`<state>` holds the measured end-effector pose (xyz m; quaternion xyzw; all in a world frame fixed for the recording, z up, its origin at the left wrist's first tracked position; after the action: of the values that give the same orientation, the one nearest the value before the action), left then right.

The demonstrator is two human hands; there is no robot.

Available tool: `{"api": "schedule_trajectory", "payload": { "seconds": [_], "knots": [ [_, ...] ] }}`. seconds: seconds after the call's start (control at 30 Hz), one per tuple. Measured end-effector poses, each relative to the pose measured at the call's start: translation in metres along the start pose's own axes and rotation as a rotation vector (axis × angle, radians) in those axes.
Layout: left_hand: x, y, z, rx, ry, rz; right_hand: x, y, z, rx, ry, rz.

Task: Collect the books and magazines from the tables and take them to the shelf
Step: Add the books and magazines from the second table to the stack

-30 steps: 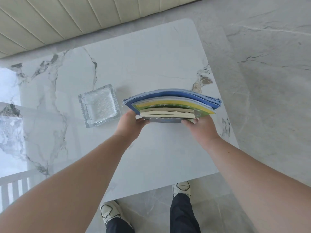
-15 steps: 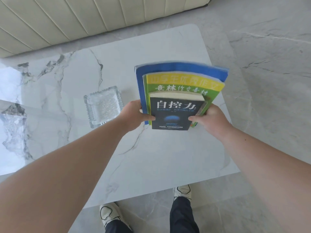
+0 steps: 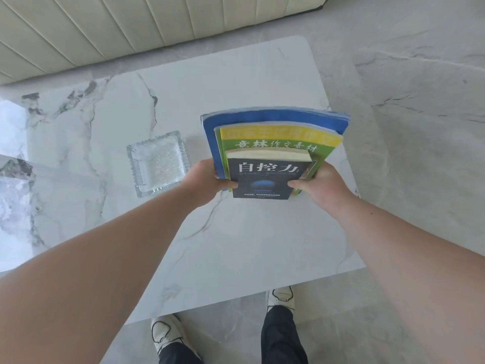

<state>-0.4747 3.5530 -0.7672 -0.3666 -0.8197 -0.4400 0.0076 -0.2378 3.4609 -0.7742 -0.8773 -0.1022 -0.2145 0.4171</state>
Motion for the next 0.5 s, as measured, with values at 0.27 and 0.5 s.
{"api": "schedule_trajectory", "payload": {
  "seconds": [0.27, 0.5],
  "knots": [
    [0.044, 0.055, -0.040, -0.046, -0.104, -0.312, 0.033, -0.059, -0.047, 0.064, -0.097, 0.257],
    [0.095, 0.158, -0.131, -0.243, -0.138, -0.305, 0.092, -0.155, -0.154, 0.151, 0.175, 0.335]
  ]
}}
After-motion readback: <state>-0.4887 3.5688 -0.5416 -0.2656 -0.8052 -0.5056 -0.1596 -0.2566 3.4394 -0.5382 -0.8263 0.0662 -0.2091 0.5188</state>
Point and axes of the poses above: each hand's wrist, its own z-axis towards the middle knuckle, its own x-axis out of the back of the hand, y = z × x, the point moved 4 cm from there along z, towards the middle knuckle, and after that the axes turned 12 degrees about -z, right-handed, at the moved point
